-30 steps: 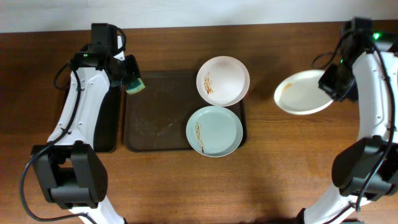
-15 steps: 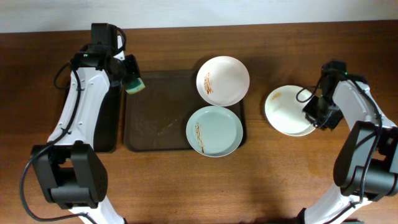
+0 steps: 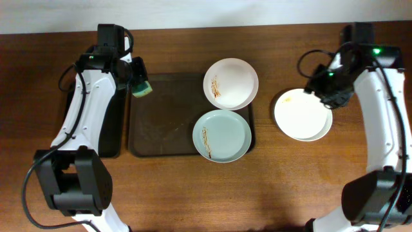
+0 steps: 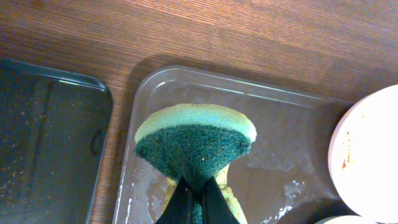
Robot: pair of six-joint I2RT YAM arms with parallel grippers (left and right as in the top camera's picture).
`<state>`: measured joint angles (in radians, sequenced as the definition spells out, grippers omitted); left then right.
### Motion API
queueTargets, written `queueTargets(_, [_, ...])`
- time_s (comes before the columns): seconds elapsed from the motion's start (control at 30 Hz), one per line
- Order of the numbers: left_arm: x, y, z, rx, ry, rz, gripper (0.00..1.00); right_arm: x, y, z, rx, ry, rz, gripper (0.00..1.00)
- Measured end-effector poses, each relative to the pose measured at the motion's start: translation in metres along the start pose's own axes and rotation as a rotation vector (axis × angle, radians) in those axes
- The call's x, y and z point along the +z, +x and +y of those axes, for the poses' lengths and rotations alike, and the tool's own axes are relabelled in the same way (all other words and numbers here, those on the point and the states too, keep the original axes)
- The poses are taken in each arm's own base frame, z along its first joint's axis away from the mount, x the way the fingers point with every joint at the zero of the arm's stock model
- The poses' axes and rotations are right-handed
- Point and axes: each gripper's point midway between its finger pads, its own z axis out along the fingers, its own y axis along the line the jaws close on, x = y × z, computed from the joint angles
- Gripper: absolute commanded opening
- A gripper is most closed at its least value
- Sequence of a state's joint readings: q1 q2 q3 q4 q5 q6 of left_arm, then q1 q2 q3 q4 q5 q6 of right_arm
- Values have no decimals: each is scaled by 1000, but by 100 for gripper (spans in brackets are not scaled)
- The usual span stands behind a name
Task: Clean dirty plates on tray and stack at the side
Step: 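Carry the white plate with the right gripper to the right side, then grasp the pale blue plate rim with the right gripper and tilt it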
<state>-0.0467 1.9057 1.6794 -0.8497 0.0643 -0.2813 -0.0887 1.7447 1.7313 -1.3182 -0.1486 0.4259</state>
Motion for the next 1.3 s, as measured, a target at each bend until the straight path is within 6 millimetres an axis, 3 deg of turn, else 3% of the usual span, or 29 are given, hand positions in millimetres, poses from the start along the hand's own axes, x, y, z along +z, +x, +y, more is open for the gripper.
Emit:
queueTargets(0.03, [0,0,0,0,0,0,1,1,6,9,-27,-6,11,56])
queueTargets(0.07, [0,0,0,0,0,0,1,4,23,32,-98,-21,39,58])
queueTargets(0.2, [0,4,-9,23,7,6,1,8,44,64,-202,-41,54,67])
queueTargets(0.27, [1,9,-23,66,21,13,1,9,55,82,-260,-55,53,67])
queueTargets(0.47, [1,22,-44,139,23,35,1,26,69,99,-314,-69,54,65])
queueTargets(0.57, [2,24,-48,159,24,36,1,50,85,108,-347,-72,73,61])
queueTargets(0.67, [8,30,-56,181,26,52,1,74,107,103,-338,-44,124,54])
queueTargets(0.8, [30,44,-58,215,16,109,1,104,134,82,-245,19,196,53])
queueTargets(1.03, [32,41,-60,268,20,95,1,145,148,63,-152,65,232,47])
queueTargets(1.1, [32,40,-60,272,21,91,1,157,150,61,-144,83,250,40])
queueTargets(1.23, [32,40,-60,275,21,91,1,175,157,58,-137,95,295,4])
queueTargets(1.3, [32,40,-60,276,21,91,1,175,158,60,-141,85,298,4])
